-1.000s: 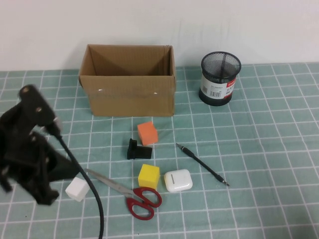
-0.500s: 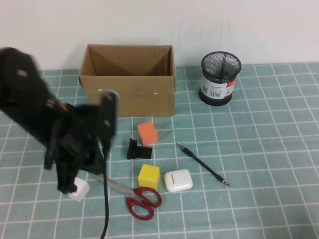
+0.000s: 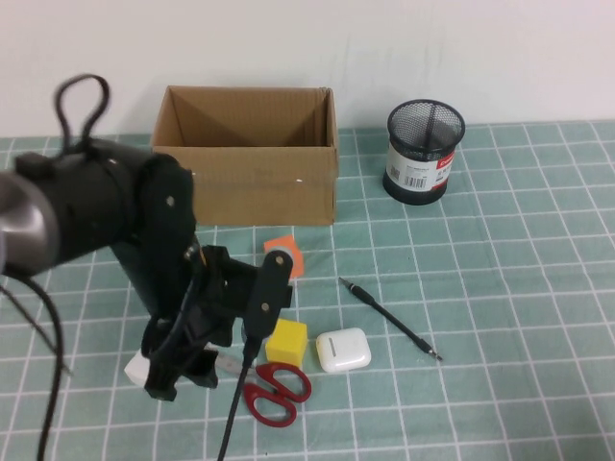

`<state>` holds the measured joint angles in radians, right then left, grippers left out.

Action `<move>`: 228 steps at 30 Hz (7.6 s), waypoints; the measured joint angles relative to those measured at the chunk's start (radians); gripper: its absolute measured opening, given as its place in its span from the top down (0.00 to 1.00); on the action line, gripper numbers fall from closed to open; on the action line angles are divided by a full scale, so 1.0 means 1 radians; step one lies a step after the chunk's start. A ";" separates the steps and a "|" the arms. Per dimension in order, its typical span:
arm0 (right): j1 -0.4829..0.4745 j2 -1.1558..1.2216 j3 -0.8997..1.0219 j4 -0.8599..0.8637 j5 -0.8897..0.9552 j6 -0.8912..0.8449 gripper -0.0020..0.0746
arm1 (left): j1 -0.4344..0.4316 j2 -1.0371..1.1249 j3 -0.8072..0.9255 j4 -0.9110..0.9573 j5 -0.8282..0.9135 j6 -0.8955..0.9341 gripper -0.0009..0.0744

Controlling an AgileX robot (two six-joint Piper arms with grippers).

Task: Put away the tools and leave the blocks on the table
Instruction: Pick up the scissors from the table, then place the Scissors into the box, then pick up the long Screwdriver from the table

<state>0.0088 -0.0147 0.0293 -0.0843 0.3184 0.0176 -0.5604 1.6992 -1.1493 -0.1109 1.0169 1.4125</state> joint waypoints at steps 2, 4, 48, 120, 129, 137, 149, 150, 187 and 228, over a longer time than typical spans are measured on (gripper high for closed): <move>0.000 0.000 0.000 0.000 0.000 0.000 0.98 | -0.007 0.022 0.000 0.025 -0.011 0.000 0.50; 0.000 0.000 0.000 0.000 0.000 0.000 0.98 | -0.015 0.043 0.000 0.054 -0.024 0.004 0.47; 0.000 0.000 0.000 0.000 0.000 0.000 0.98 | -0.047 0.122 0.031 0.121 -0.169 0.030 0.87; 0.000 0.000 0.000 0.000 0.000 0.000 0.98 | 0.007 0.186 -0.619 0.477 -0.258 -0.494 0.57; 0.000 0.000 0.000 0.000 0.000 0.000 0.98 | -0.107 -0.014 -0.530 0.351 -0.146 -0.863 0.93; 0.000 0.000 0.000 0.000 0.000 0.000 0.98 | -0.107 -0.281 -0.143 0.223 -0.359 -1.073 0.99; 0.000 0.000 0.000 0.000 0.000 0.000 0.98 | -0.103 -0.769 0.396 0.215 -0.653 -1.413 0.99; 0.000 0.000 0.000 0.000 0.000 0.000 0.98 | -0.103 -0.793 0.431 0.215 -0.667 -1.427 0.99; 0.000 0.000 0.000 0.000 0.000 0.000 0.98 | 0.362 -1.675 1.170 0.248 -1.138 -1.494 0.99; 0.000 0.000 0.000 0.000 0.000 0.000 0.98 | 0.360 -1.708 1.175 0.221 -0.661 -1.503 0.99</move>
<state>0.0088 -0.0147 0.0293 -0.0843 0.3184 0.0176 -0.2004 -0.0085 0.0260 0.1101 0.3556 -0.0901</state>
